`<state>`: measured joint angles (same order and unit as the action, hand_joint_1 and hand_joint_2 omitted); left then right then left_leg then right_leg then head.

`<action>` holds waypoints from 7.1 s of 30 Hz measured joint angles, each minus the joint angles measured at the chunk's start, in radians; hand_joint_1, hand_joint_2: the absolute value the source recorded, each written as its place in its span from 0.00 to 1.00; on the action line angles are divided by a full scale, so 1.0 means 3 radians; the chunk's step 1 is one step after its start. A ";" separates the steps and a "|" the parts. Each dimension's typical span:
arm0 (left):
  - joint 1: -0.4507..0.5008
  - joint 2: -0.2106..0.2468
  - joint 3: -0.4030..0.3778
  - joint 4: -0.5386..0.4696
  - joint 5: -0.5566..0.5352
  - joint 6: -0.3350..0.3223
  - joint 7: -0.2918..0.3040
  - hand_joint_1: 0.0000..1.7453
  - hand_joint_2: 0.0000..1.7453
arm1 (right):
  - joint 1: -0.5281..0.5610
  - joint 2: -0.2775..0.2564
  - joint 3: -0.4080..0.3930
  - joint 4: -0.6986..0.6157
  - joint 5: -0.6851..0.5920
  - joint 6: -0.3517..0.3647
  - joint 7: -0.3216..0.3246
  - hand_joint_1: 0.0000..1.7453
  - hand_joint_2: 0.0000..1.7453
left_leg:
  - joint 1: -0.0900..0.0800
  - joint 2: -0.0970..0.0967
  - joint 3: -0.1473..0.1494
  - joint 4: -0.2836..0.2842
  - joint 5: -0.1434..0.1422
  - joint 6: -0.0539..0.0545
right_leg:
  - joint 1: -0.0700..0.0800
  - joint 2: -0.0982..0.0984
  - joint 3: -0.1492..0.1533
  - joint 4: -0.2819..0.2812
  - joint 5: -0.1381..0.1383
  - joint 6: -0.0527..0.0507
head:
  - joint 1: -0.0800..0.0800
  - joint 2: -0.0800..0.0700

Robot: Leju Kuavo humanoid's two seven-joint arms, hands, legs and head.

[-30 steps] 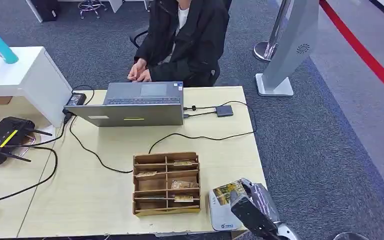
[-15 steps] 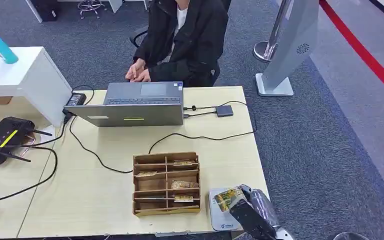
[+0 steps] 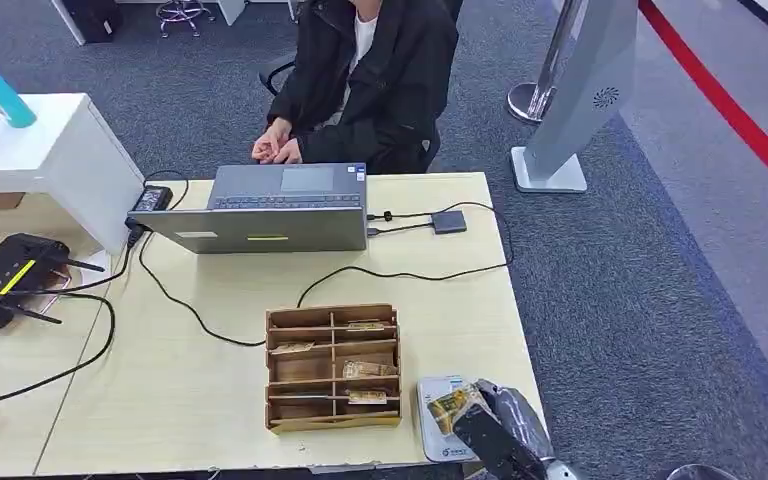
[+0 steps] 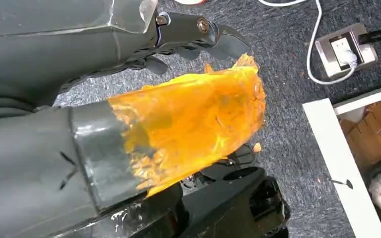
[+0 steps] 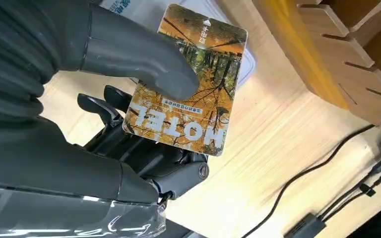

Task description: Pass the card to the sensor for recognition and then transmit it.

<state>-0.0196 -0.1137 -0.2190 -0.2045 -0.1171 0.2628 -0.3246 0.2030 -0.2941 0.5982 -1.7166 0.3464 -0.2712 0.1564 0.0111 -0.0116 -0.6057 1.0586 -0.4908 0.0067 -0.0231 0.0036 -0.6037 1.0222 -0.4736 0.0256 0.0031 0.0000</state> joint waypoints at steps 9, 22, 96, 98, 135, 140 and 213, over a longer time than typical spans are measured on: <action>0.0000 0.0001 0.0006 0.0000 0.0000 -0.0001 0.0001 0.00 0.00 | -0.0018 -0.0019 0.0043 0.0108 -0.0033 -0.0001 0.0038 1.00 1.00 | 0.0000 0.0000 0.0000 0.0000 0.0000 0.0000 | 0.0000 0.0000 0.0000 0.0000 0.0000 0.0000 | 0.0000 0.0000; -0.0001 0.0004 0.0008 0.0000 -0.0008 -0.0004 0.0009 0.00 0.00 | -0.0078 -0.0024 0.0078 0.0313 -0.0033 -0.0079 0.0128 1.00 1.00 | 0.0000 0.0000 0.0000 0.0000 0.0000 0.0000 | 0.0000 0.0000 0.0000 0.0000 0.0000 0.0000 | 0.0000 0.0000; -0.0003 0.0015 0.0009 0.0000 -0.0029 -0.0031 0.0048 0.00 0.00 | -0.0145 -0.0024 -0.0125 0.0169 0.0772 -0.0131 0.0271 1.00 1.00 | 0.0000 0.0000 0.0003 0.0000 0.0000 0.0000 | 0.0000 0.0000 0.0002 0.0000 0.0000 0.0000 | 0.0000 0.0000; -0.0003 0.0015 0.0009 0.0000 -0.0029 -0.0031 0.0048 0.00 0.00 | -0.0143 -0.0024 -0.0141 0.0150 0.0778 -0.0130 0.0271 1.00 1.00 | 0.0000 0.0000 0.0003 0.0000 0.0000 0.0000 | 0.0000 0.0000 0.0002 0.0000 0.0000 0.0000 | 0.0000 0.0000; -0.0024 0.0014 0.0009 0.0000 -0.0139 -0.0079 0.0111 0.00 0.00 | -0.0406 0.0074 -0.0502 -0.0814 0.1647 0.0145 -0.0117 1.00 1.00 | 0.0000 0.0000 0.0003 0.0000 0.0001 0.0000 | 0.0000 0.0000 0.0002 0.0000 0.0001 0.0000 | 0.0000 0.0000; -0.0043 0.0014 0.0009 0.0000 -0.0149 -0.0080 0.0121 0.00 0.00 | -0.0475 0.0107 -0.0502 -0.0842 0.1672 0.0145 -0.0130 1.00 1.00 | 0.0000 0.0000 0.0003 0.0000 0.0001 0.0000 | 0.0000 0.0000 0.0002 0.0000 0.0001 0.0000 | 0.0000 0.0000; -0.0076 -0.0006 0.0009 0.0000 -0.0355 -0.0145 0.0229 0.00 0.00 | -0.1081 0.0387 -0.0186 -0.0639 0.2481 -0.0320 -0.0197 0.00 0.00 | 0.0000 0.0000 0.0003 0.0000 0.0001 -0.0001 | 0.0000 0.0000 0.0002 0.0001 0.0000 0.0000 | 0.0000 0.0000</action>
<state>-0.0423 -0.1156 -0.2163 -0.2045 -0.2235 0.2193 -0.2560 -0.1212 -0.1781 0.5424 -1.9085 1.0906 -0.3674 0.0974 0.0111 -0.0117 -0.6050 1.0587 -0.4906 0.0065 -0.0231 0.0037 -0.6032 1.0223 -0.4735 0.0255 0.0031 0.0000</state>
